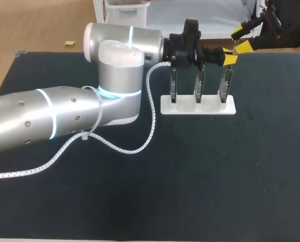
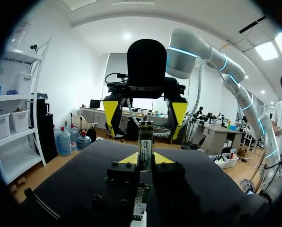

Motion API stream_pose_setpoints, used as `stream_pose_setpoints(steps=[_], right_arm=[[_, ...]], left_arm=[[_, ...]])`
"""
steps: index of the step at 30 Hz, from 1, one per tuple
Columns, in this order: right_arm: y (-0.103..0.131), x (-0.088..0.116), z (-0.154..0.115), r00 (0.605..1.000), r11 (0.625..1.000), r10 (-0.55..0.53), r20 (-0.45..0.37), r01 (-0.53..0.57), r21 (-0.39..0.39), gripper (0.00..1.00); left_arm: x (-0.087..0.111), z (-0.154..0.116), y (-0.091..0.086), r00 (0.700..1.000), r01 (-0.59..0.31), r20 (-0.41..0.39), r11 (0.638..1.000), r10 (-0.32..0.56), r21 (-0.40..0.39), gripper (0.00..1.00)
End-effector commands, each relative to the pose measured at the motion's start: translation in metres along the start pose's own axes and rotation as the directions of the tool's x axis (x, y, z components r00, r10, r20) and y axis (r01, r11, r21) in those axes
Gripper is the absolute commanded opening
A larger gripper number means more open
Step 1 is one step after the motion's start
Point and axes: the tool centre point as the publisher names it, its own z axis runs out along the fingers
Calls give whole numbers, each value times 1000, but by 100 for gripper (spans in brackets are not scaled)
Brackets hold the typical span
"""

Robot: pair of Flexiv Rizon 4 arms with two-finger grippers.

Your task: Pick up the optical module with the left hand, and insert it into the network port with the right hand.

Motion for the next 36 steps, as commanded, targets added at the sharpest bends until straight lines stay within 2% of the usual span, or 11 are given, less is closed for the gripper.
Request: stream_pose_setpoints(steps=[1,17,18,19,29,36], right_arm=[[3,1,0,1000,1000,0,2,0,8,0],[3,2,0,1000,1000,-2,-1,2,11,0],[3,2,0,1000,1000,-3,-2,3,11,0],[3,2,0,1000,1000,-4,-1,4,11,0],[1,1,0,1000,1000,-9,-2,9,11,0],[-1,1,-1,1000,1000,-9,-1,9,14,0]], left_arm=[[0,1,2,1000,1,-2,1000,-1,3,0],[0,1,2,1000,1,-2,1000,-1,3,0],[0,1,2,1000,1,-2,1000,-1,3,37],[0,1,2,1000,1,-2,1000,-1,3,100],[0,1,2,1000,1,-2,1000,-1,3,100],[2,-3,-3,992,-36,-123,999,35,-14,100]])
